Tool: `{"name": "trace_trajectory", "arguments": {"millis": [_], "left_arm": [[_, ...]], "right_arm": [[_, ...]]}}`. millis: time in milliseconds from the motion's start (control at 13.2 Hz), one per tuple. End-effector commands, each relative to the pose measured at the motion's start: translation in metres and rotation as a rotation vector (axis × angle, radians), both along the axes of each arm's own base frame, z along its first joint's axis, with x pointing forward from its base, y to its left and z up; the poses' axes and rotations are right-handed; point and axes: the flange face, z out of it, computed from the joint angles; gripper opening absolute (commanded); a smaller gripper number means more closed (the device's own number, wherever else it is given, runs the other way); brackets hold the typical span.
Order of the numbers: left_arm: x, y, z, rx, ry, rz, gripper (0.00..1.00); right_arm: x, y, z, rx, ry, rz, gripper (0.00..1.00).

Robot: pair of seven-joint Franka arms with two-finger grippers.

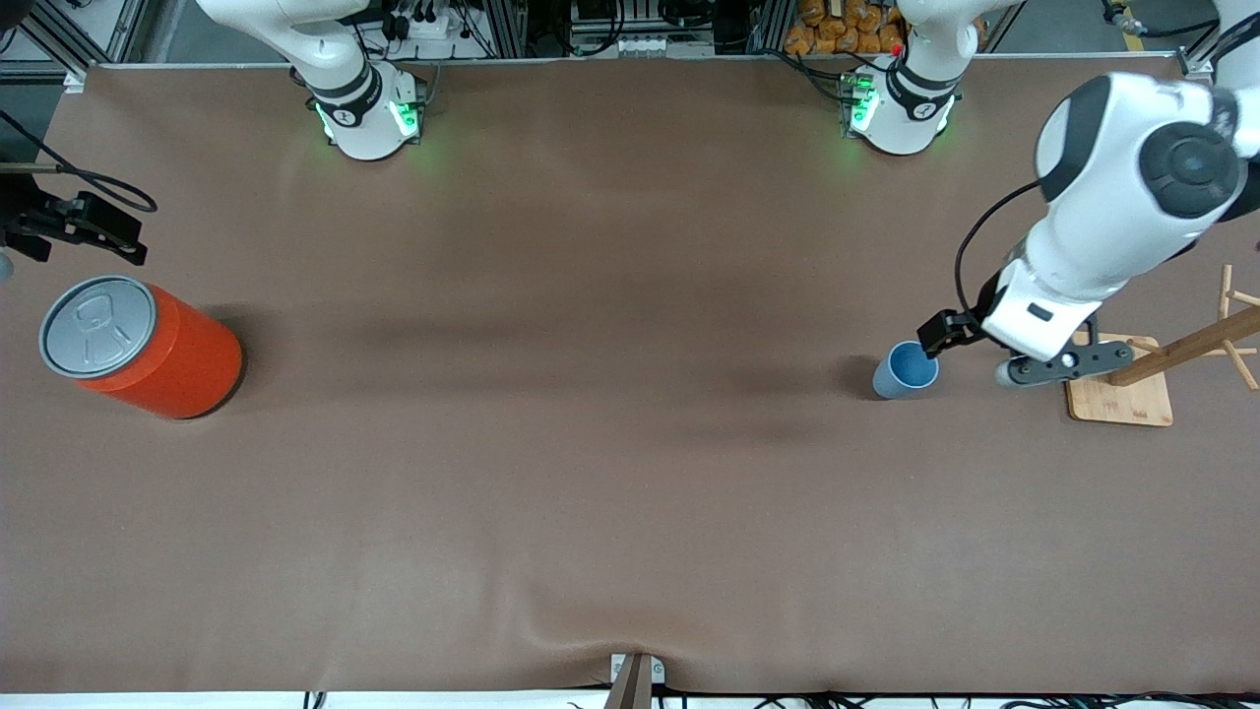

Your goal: Flip cup

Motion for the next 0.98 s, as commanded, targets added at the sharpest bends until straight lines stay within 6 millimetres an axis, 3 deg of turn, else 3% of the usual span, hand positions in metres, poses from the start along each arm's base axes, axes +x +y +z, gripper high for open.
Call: {"name": "trace_trajectory", "arguments": {"millis": [0, 378, 680, 907], "left_arm": [[0.001, 0.003, 0.039, -0.016, 0.01, 0.004, 1.0], [-0.011, 0.007, 0.11, -0.012, 0.028, -0.003, 1.0], [-0.038, 0.011, 0.156, 0.027, -0.032, -0.177, 1.0], [-0.04, 0.018, 0.162, 0.034, -0.038, -0.182, 1.0]], "right_arm": [[-0.003, -0.016, 0.0, 0.049, -0.018, -0.045, 1.0], [-0.006, -0.026, 0.003, 0.071, -0.015, -0.056, 1.0], [-0.006, -0.023, 0.002, 0.062, -0.01, -0.05, 1.0], [-0.007, -0.022, 0.001, 0.062, 0.0, -0.049, 1.0]]}}
